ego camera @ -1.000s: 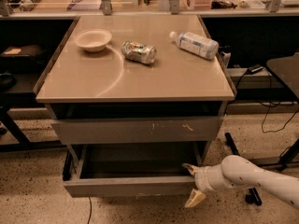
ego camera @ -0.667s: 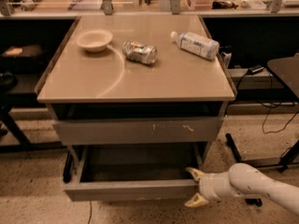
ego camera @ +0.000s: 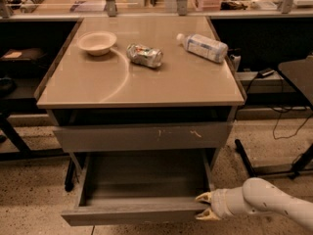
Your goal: Open middle drawer
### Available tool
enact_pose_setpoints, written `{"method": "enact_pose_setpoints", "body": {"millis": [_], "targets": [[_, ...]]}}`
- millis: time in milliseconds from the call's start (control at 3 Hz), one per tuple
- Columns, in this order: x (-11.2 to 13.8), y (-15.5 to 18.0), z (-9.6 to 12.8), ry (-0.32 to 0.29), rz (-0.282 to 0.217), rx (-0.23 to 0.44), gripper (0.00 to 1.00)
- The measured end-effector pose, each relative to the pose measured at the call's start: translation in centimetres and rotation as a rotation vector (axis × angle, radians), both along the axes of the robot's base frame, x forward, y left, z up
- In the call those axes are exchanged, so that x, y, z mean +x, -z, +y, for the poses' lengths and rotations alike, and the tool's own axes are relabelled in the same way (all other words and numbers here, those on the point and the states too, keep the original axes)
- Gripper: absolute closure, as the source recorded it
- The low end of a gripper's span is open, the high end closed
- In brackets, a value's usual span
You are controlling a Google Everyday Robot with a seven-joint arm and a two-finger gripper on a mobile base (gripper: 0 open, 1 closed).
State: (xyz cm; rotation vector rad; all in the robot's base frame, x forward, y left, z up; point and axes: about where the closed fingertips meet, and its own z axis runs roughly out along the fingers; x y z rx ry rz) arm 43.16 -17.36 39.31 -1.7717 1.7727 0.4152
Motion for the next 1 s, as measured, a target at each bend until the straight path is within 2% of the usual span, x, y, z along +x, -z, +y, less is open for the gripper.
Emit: {"method": "enact_pose_setpoints", "body": {"millis": [333, 667, 1000], "targets": [[-0.25, -0.38, 0.09, 0.000, 0.000, 0.000, 0.99], [-0.25, -0.37, 0.09, 0.000, 0.000, 0.000, 0.85], [-0.25, -0.37, 0.09, 0.000, 0.000, 0.000, 0.64]]}}
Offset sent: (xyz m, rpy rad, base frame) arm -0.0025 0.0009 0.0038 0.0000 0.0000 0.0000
